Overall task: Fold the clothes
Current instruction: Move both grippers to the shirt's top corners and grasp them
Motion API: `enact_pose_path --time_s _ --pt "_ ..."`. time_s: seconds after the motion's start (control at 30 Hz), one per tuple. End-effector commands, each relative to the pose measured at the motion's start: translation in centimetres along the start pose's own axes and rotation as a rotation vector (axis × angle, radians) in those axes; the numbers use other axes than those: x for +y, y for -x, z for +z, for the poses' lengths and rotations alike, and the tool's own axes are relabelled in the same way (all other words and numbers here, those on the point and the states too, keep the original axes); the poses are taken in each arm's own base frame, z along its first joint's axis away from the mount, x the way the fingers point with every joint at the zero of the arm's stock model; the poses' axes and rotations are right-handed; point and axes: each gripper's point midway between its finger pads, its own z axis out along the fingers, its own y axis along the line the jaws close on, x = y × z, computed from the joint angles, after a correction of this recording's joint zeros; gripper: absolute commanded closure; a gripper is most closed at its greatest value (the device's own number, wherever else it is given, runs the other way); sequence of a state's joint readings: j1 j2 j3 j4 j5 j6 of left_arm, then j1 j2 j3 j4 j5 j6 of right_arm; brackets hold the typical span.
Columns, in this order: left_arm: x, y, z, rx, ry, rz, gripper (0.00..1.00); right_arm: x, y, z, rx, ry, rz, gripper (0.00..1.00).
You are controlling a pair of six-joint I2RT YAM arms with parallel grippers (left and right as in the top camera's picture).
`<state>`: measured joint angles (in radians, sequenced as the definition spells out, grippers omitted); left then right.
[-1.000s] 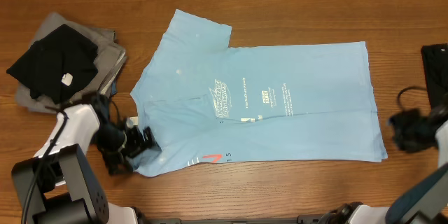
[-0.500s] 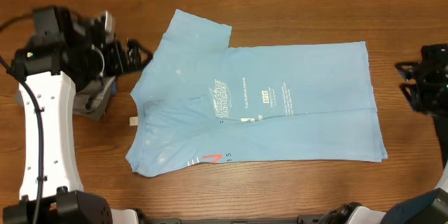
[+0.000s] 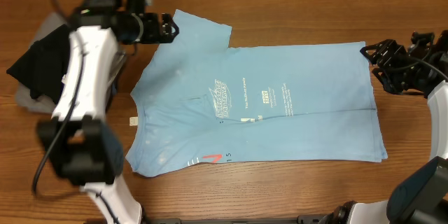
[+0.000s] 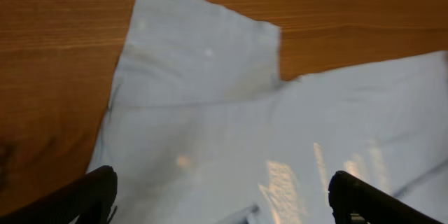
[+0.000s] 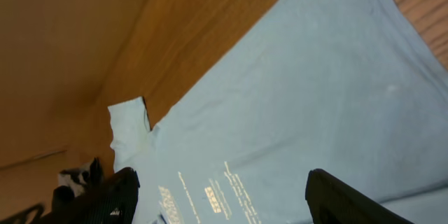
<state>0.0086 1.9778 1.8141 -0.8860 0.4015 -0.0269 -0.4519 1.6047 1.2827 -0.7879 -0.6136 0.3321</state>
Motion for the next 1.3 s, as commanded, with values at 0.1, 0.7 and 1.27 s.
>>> enact_pose_path --time_s 0.1,0.7,1.27 --pt "5.1 1.4 8.0 -0.016 0.245 -0.019 0.05 0.1 -0.9 -0.6 0.034 -0.023 -0.010 0.20" --pt "6.7 2.3 19.5 -0.148 0.212 0.040 0.27 -2.4 -4.1 -1.0 0.145 -0.147 0.018 0.26" --pt "4.3 3.0 16.1 -0.123 0.156 0.066 0.96 -3.1 -0.8 -0.9 0.013 -0.201 -0.053 0.29"
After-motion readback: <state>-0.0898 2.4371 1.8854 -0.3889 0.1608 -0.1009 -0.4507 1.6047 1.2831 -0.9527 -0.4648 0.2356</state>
